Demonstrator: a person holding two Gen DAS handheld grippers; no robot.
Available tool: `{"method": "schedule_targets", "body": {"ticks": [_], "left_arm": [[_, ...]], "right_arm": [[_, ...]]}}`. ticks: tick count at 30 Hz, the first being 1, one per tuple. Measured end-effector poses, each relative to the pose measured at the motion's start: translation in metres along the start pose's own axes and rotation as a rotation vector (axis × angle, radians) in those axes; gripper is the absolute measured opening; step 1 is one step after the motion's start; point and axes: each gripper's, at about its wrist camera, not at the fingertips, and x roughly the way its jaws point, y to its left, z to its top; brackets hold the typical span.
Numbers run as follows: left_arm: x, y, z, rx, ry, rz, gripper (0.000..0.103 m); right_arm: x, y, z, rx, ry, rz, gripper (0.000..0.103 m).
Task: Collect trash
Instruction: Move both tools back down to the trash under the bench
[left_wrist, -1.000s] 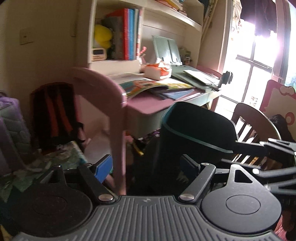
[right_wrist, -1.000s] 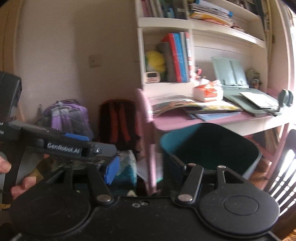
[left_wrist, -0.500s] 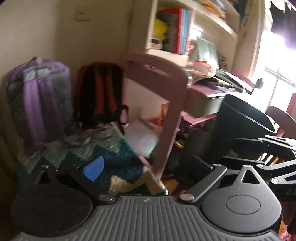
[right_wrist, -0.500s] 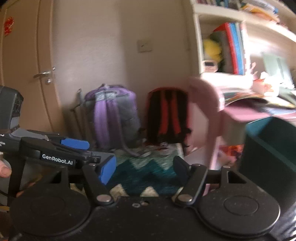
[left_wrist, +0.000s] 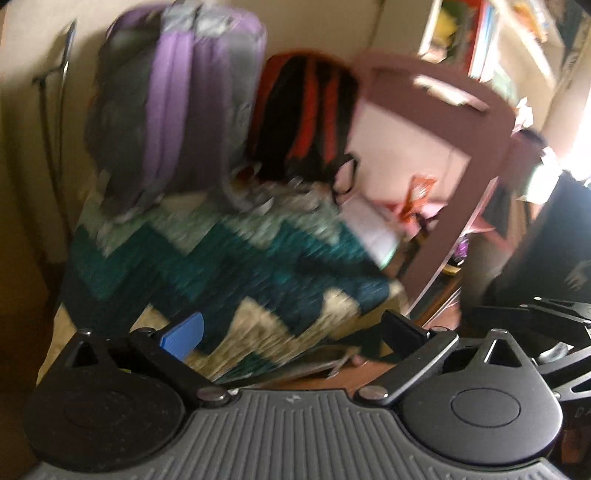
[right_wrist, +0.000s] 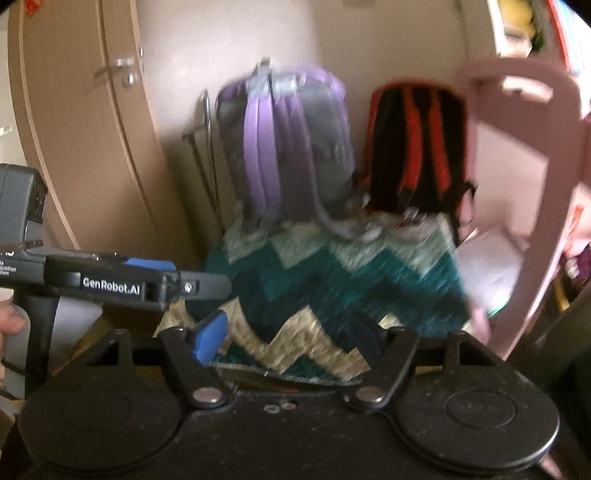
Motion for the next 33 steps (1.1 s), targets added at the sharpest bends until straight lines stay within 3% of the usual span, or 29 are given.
{"method": "schedule_targets", "body": {"ticks": [14, 20, 25, 33], "left_arm": [[0.110, 0.150, -0.084, -0.015, 0.240, 0.098, 0.103], [0.160, 0.179, -0.134, 0.066, 0.283, 0.201, 0.103], [0.212, 0.204, -0.192, 0.042, 0.410, 0.243, 0.103], [0.278, 0.224, -0.275, 0.012, 0.596, 0.257, 0.103]], "right_arm": [[0.172, -0.004, -0.085, 0.027, 0.278, 0.056, 0.076], [0.245, -0.009, -0.127, -0.013, 0.359, 0.022, 0.076], [0.315, -0.023, -0.167, -0.010, 0.465, -0.042, 0.076], [0.400, -0.033, -0.234, -0.233, 0.657, -0.048, 0.076]]}}
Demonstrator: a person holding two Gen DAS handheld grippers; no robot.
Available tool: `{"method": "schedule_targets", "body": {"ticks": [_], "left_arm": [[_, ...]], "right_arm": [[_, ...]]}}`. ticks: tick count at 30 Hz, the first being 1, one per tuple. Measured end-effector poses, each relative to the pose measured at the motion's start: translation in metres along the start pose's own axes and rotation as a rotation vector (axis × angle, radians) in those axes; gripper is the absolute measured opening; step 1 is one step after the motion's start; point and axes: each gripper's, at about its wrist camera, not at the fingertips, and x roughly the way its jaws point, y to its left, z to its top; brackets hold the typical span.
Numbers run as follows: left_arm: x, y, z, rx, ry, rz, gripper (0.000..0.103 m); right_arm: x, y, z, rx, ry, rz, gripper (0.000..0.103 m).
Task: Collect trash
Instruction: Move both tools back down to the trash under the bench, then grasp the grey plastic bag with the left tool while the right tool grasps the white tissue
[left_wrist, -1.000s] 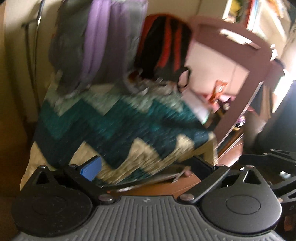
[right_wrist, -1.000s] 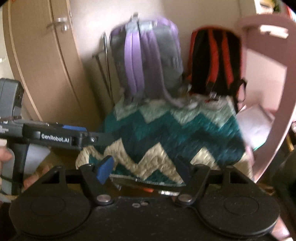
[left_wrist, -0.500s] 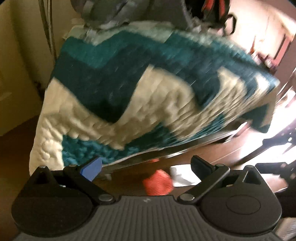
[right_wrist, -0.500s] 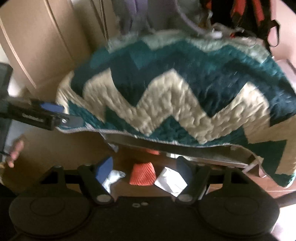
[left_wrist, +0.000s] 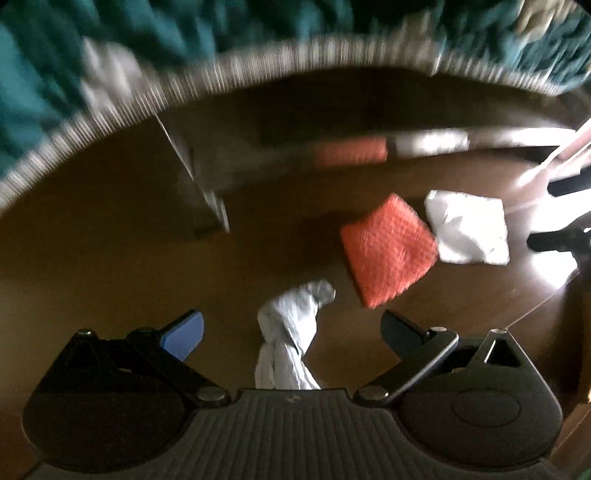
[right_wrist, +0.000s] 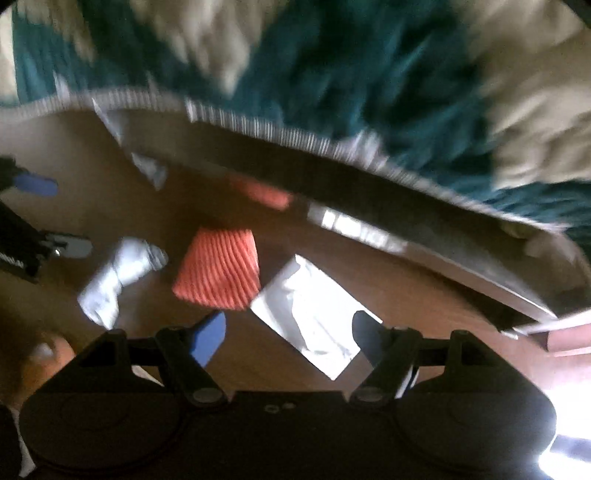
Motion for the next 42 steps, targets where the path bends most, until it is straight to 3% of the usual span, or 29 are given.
{"method": "schedule_targets", "body": {"ticks": [7, 13, 20, 29, 30, 32, 33, 34, 35, 36, 42], "left_arm": [[0.056, 0.006, -0.011, -0.072, 0.114, 0.005, 0.102], [0.075, 0.015, -0.012, -0.125, 0.142, 0.004, 0.101], [0.087, 0.015, -0.012, -0.105, 0.156, -0.024, 0.069], [0.093, 0.019, -0.013, -0.133, 0.152, -0.036, 0.043], [0.093, 0.020, -0.013, -0.141, 0.148, -0.037, 0.043], [0.091, 0.021, -0.013, -0.145, 0.144, -0.033, 0.042], [0.091, 0.021, -0.013, -0.144, 0.144, -0.033, 0.042], [0.091, 0.021, -0.012, -0.146, 0.144, -0.034, 0.041], [0.090, 0.022, -0.012, -0.149, 0.143, -0.035, 0.041], [0.090, 0.022, -0.011, -0.150, 0.143, -0.032, 0.041], [0.072, 0.008, -0.009, -0.104, 0.119, 0.001, 0.041]], "right_arm": [[0.064, -0.008, 0.005, -0.037, 0.080, -0.030, 0.075], [0.098, -0.012, 0.010, -0.034, 0.113, -0.046, 0.075], [0.115, -0.015, 0.008, -0.018, 0.166, -0.063, 0.073], [0.123, -0.018, 0.003, 0.020, 0.195, -0.073, 0.068], [0.123, -0.019, 0.003, 0.029, 0.191, -0.062, 0.066], [0.119, -0.019, 0.005, 0.043, 0.168, -0.043, 0.047], [0.117, -0.019, 0.006, 0.043, 0.156, -0.043, 0.028], [0.117, -0.020, 0.008, 0.048, 0.158, -0.045, 0.016], [0.117, -0.020, 0.010, 0.056, 0.164, -0.050, 0.013], [0.118, -0.022, 0.012, 0.058, 0.168, -0.055, 0.002], [0.100, -0.012, 0.015, 0.070, 0.171, -0.058, 0.001]]}}
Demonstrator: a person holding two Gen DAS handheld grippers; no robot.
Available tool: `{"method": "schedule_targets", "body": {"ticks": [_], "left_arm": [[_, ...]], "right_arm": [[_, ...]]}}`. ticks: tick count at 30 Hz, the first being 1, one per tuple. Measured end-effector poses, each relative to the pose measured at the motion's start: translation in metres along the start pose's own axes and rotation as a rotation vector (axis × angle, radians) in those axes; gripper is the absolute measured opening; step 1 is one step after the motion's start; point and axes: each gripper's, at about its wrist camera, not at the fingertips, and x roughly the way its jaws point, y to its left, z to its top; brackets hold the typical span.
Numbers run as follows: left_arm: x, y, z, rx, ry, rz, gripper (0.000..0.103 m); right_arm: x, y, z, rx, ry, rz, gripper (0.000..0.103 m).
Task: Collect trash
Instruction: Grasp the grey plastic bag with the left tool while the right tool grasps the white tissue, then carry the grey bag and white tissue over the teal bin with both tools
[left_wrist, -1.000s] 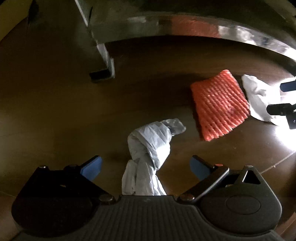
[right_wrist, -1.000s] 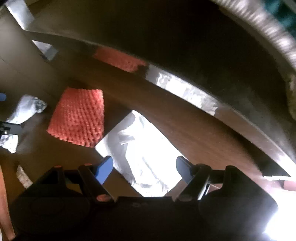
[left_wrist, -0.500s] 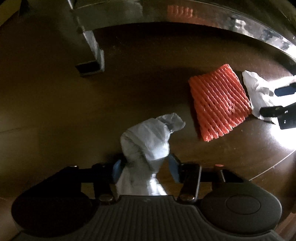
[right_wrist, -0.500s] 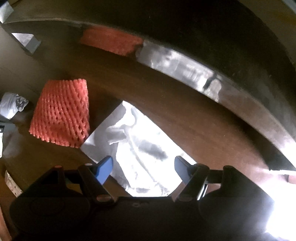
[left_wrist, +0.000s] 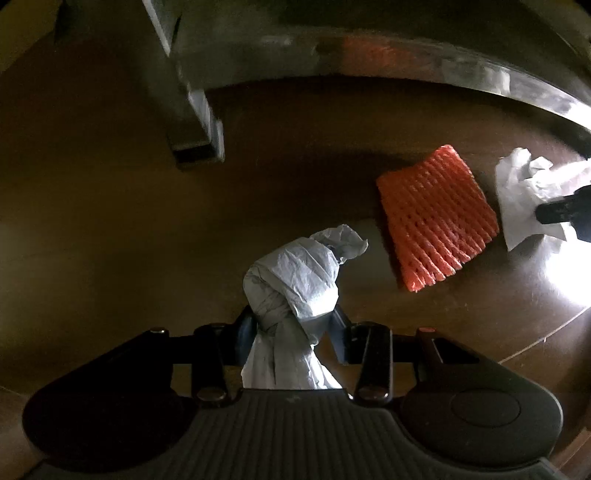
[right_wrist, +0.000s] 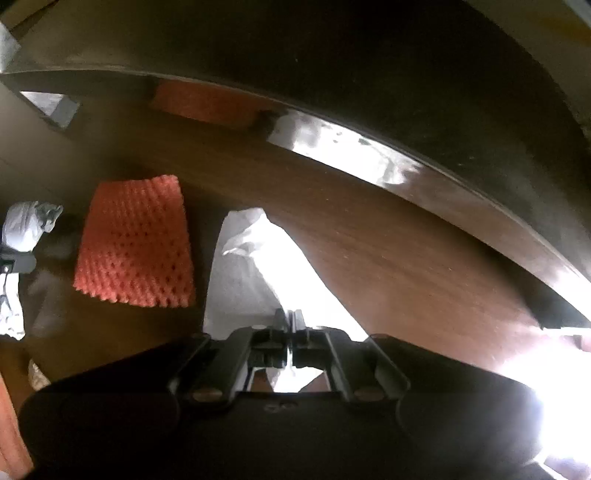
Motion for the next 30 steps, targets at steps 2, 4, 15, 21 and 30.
{"method": "schedule_targets", "body": {"ticks": [2, 4, 15, 21, 30], "left_arm": [[-0.011, -0.006, 0.000, 0.030, -0.012, -0.014, 0.040], [-0.026, -0.011, 0.000, 0.058, -0.029, -0.027, 0.040], [-0.166, -0.046, 0.020, 0.250, -0.167, -0.121, 0.040], [-0.278, -0.087, 0.031, 0.338, -0.318, -0.147, 0.040], [-0.426, -0.148, 0.007, 0.366, -0.484, -0.147, 0.040]], "right_arm": [[-0.016, 0.002, -0.008, 0.004, -0.012, 0.013, 0.001], [-0.035, 0.003, -0.015, 0.008, -0.027, 0.023, 0.001], [-0.195, -0.008, -0.040, 0.109, -0.186, 0.054, 0.001], [-0.303, -0.025, -0.065, 0.188, -0.337, 0.060, 0.001], [-0.444, -0.033, -0.131, 0.249, -0.538, 0.029, 0.001]]}}
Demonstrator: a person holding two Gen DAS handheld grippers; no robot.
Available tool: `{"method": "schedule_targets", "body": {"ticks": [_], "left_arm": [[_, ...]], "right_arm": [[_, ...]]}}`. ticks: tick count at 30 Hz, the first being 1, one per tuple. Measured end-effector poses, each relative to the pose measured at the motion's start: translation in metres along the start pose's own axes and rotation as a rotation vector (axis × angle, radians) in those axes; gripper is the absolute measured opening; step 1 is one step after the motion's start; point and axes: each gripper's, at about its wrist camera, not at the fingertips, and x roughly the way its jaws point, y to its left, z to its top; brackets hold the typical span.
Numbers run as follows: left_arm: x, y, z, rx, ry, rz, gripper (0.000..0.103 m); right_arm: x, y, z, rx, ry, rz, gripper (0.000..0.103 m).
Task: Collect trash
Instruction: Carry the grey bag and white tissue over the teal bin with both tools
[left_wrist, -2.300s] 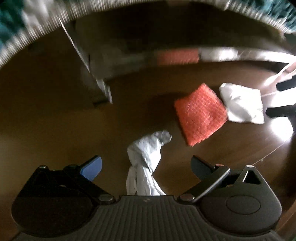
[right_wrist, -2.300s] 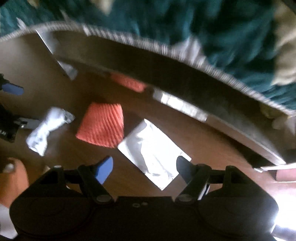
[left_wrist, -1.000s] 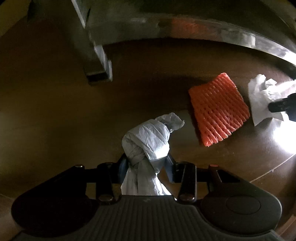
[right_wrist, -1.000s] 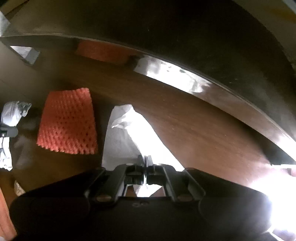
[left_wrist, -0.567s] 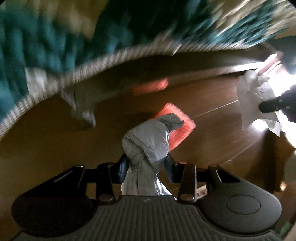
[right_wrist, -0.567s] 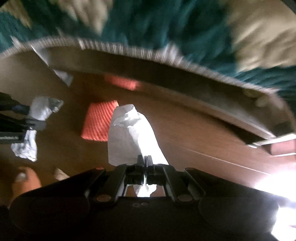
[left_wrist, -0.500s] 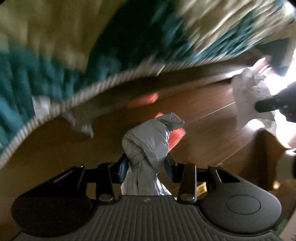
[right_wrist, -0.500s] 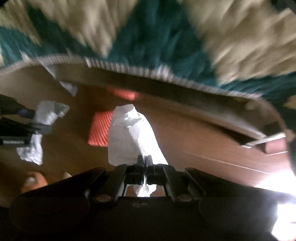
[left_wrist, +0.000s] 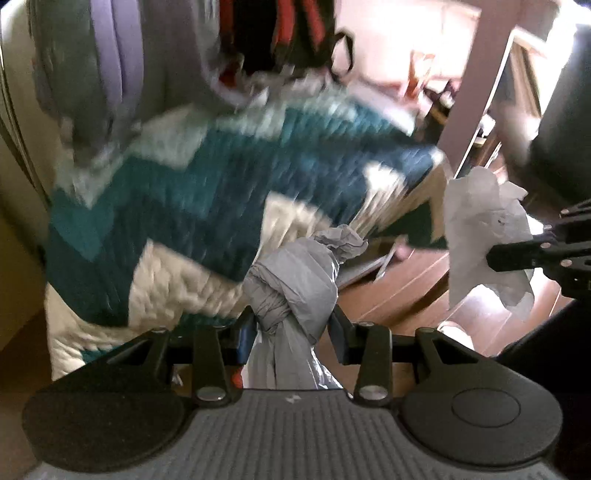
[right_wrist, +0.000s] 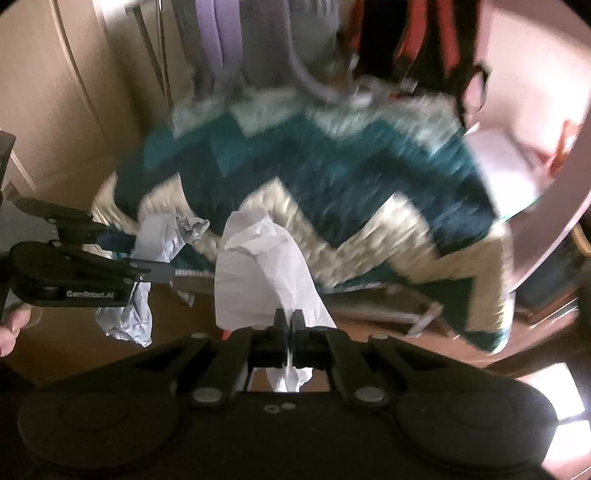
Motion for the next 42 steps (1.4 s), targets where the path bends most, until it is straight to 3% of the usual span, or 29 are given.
{"method": "schedule_targets", "body": {"ticks": [11, 23, 28, 34, 42], "left_arm": [[-0.132, -0.110, 0.057, 0.075, -0.211, 0.002, 0.040], [-0.199, -0.239, 0.134, 0.149, -0.365, -0.130, 0.040], [-0.213, -0.293, 0.183, 0.161, -0.391, -0.200, 0.040], [-0.211, -0.358, 0.233, 0.211, -0.432, -0.230, 0.041], [-0.181, -0.431, 0.282, 0.239, -0.412, -0.260, 0.041]], "right_arm": [[-0.180, -0.049, -0.016, 0.085, -0.259, -0.032, 0.001], [-0.321, -0.131, -0.026, 0.185, -0.503, -0.163, 0.001], [-0.362, -0.173, -0.018, 0.232, -0.567, -0.244, 0.001], [-0.385, -0.223, -0.010, 0.299, -0.595, -0.320, 0.001], [-0.377, -0.277, -0.005, 0.371, -0.566, -0.398, 0.001]]}}
